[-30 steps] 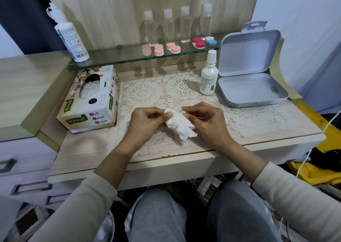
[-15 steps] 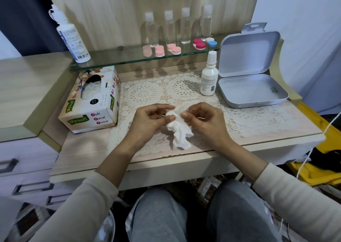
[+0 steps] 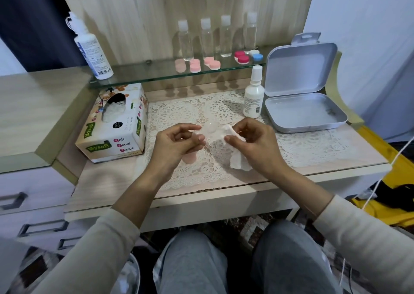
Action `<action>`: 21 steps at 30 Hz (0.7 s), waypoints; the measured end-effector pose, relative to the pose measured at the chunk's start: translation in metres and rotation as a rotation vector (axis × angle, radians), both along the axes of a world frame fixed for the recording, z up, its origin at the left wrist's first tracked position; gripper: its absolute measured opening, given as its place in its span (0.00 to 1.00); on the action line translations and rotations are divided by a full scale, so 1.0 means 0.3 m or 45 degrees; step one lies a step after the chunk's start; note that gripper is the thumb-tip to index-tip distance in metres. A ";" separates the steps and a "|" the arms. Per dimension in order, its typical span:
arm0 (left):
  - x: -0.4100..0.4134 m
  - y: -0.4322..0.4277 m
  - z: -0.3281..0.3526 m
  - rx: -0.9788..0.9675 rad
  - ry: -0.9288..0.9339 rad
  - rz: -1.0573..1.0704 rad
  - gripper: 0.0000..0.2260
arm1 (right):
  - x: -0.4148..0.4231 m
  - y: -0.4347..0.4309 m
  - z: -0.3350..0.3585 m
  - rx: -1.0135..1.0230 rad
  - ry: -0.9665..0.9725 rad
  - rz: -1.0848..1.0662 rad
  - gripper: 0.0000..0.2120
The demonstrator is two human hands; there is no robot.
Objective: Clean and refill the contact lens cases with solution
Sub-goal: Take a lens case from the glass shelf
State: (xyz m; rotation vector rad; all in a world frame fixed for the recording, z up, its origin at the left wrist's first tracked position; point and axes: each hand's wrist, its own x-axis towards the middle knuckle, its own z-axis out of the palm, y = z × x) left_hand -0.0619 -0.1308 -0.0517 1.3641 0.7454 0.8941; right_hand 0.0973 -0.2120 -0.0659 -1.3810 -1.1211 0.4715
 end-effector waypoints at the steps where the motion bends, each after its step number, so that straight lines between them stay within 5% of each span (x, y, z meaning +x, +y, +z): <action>1: -0.002 0.000 -0.001 -0.005 0.000 0.004 0.08 | 0.007 -0.001 0.005 -0.008 0.021 0.024 0.13; 21: 0.020 -0.026 -0.033 0.003 0.156 -0.102 0.10 | -0.011 0.040 -0.012 -0.219 -0.076 0.014 0.12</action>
